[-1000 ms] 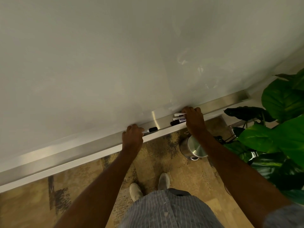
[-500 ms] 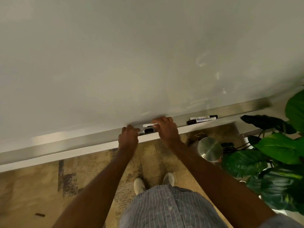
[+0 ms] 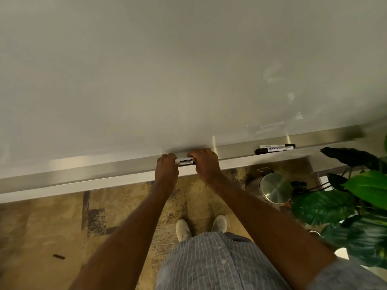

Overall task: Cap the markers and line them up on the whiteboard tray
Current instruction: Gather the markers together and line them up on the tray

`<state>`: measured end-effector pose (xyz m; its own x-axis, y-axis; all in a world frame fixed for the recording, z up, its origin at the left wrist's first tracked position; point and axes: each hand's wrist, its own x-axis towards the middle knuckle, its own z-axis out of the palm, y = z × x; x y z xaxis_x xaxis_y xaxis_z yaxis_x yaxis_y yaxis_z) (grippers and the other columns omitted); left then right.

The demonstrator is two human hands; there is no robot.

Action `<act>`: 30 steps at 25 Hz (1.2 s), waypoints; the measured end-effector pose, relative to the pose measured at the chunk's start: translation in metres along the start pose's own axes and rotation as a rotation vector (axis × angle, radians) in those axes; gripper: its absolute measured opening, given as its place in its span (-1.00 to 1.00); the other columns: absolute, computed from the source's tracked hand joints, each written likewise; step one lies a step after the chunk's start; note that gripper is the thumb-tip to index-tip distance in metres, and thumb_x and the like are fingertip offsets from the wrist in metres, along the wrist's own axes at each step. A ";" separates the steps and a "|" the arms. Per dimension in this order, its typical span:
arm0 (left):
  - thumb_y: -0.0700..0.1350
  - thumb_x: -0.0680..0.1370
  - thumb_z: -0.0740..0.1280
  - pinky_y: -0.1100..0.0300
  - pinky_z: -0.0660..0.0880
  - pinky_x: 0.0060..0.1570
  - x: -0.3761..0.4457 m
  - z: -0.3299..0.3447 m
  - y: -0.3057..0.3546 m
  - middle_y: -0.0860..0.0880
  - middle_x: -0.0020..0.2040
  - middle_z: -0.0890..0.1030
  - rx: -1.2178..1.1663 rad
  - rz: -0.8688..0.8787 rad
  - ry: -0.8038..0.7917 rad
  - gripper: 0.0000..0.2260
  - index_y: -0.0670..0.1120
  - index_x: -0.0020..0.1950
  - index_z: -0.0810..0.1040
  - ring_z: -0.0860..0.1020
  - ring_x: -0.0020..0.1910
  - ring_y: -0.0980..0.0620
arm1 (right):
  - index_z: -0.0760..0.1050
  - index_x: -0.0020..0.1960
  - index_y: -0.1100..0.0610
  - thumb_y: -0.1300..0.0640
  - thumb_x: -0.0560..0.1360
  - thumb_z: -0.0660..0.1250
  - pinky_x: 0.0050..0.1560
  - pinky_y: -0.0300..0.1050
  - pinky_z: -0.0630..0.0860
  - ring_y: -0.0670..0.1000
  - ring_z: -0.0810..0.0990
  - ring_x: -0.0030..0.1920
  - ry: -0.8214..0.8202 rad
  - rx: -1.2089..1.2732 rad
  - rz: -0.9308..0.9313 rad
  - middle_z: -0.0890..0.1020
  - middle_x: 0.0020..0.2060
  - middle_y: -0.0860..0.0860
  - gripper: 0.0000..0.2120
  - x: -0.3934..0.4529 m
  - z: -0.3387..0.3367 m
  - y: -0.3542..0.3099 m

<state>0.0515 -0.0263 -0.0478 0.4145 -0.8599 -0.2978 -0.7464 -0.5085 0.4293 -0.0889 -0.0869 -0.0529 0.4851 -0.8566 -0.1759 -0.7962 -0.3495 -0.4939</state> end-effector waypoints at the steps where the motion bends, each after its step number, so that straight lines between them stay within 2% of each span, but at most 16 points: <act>1: -0.25 0.58 0.36 0.00 0.52 0.02 -0.001 0.000 0.000 -0.17 0.09 0.62 -0.017 -0.002 0.003 -0.83 -0.17 0.17 0.61 0.55 0.10 -0.16 | 0.59 0.25 -0.01 0.29 0.57 0.27 0.27 0.04 0.43 0.08 0.51 0.23 0.003 -0.011 0.000 0.67 0.16 -0.05 -0.66 0.000 0.002 -0.001; 6: -0.31 0.56 0.35 -0.01 0.53 0.08 -0.003 0.002 0.000 -0.19 0.19 0.55 -0.017 -0.003 0.004 -0.70 -0.15 0.29 0.57 0.52 0.18 -0.18 | 0.56 0.35 0.08 0.47 0.48 0.26 0.27 -0.04 0.47 0.10 0.41 0.27 -0.015 0.039 -0.040 0.56 0.19 0.07 -0.47 -0.004 0.005 0.001; 11: -0.36 0.55 0.31 0.02 0.56 -0.05 -0.007 0.001 0.006 -0.18 0.18 0.53 0.089 0.067 0.024 -0.69 -0.14 0.25 0.60 0.51 0.14 -0.16 | 0.61 0.23 0.12 0.31 0.53 0.32 0.15 0.01 0.52 0.10 0.50 0.20 0.084 -0.019 -0.036 0.67 0.12 0.04 -0.69 -0.007 0.003 0.004; 14: -0.35 0.56 0.30 0.02 0.59 -0.06 -0.007 0.003 0.018 -0.15 0.21 0.53 0.175 0.128 -0.003 -0.66 -0.12 0.30 0.58 0.49 0.18 -0.14 | 0.57 0.30 0.12 0.32 0.54 0.33 0.12 -0.06 0.54 0.07 0.46 0.24 0.030 -0.034 -0.036 0.59 0.19 0.04 -0.65 -0.010 0.002 0.008; 16: -0.36 0.57 0.26 -0.01 0.59 -0.06 -0.006 0.005 0.023 -0.16 0.18 0.55 0.223 0.133 -0.022 -0.69 -0.14 0.26 0.59 0.49 0.17 -0.15 | 0.56 0.32 0.12 0.35 0.54 0.31 0.12 -0.07 0.53 0.07 0.45 0.25 -0.010 -0.022 -0.036 0.58 0.20 0.05 -0.62 -0.008 0.000 0.008; 20: -0.28 0.58 0.27 -0.05 0.58 -0.06 0.000 0.004 0.032 -0.13 0.16 0.58 0.352 0.117 -0.043 -0.74 -0.12 0.23 0.58 0.52 0.16 -0.16 | 0.58 0.27 0.12 0.35 0.57 0.26 0.14 -0.03 0.52 0.07 0.46 0.24 -0.059 0.076 -0.045 0.60 0.18 0.06 -0.66 -0.004 -0.013 0.018; 23: -0.23 0.57 0.28 -0.02 0.57 -0.03 0.005 0.003 0.040 -0.10 0.13 0.61 0.484 0.131 -0.050 -0.75 -0.08 0.23 0.58 0.56 0.13 -0.15 | 0.58 0.22 0.11 0.27 0.62 0.21 0.12 -0.10 0.51 0.01 0.47 0.19 0.023 0.208 0.008 0.60 0.14 0.03 -0.74 -0.011 -0.025 0.033; 26: -0.22 0.58 0.28 0.00 0.57 -0.03 0.005 0.011 0.051 -0.09 0.15 0.61 0.513 0.197 -0.067 -0.74 -0.08 0.25 0.56 0.56 0.14 -0.13 | 0.58 0.09 0.06 0.14 0.65 0.17 0.01 -0.18 0.45 -0.08 0.46 0.09 0.158 0.291 0.124 0.58 0.03 -0.04 -0.80 -0.018 -0.044 0.067; 28: -0.20 0.59 0.29 -0.01 0.58 -0.02 0.005 0.018 0.058 -0.09 0.16 0.61 0.491 0.226 -0.080 -0.75 -0.08 0.25 0.56 0.55 0.14 -0.13 | 0.58 0.00 0.05 0.09 0.64 0.18 -0.01 -0.11 0.48 -0.03 0.49 0.05 0.228 0.279 0.212 0.59 -0.03 -0.02 -0.80 -0.019 -0.063 0.098; 30: -0.20 0.60 0.29 -0.02 0.59 -0.03 0.007 0.023 0.065 -0.10 0.14 0.61 0.469 0.233 -0.092 -0.78 -0.11 0.23 0.57 0.55 0.13 -0.13 | 0.59 0.06 0.07 0.06 0.63 0.23 -0.02 -0.11 0.44 0.01 0.48 0.06 0.328 0.168 0.303 0.62 0.01 0.02 -0.82 -0.025 -0.081 0.129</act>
<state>-0.0057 -0.0642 -0.0415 0.1785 -0.9295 -0.3226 -0.9747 -0.2119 0.0713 -0.2326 -0.1415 -0.0435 0.0790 -0.9945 -0.0681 -0.8016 -0.0228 -0.5974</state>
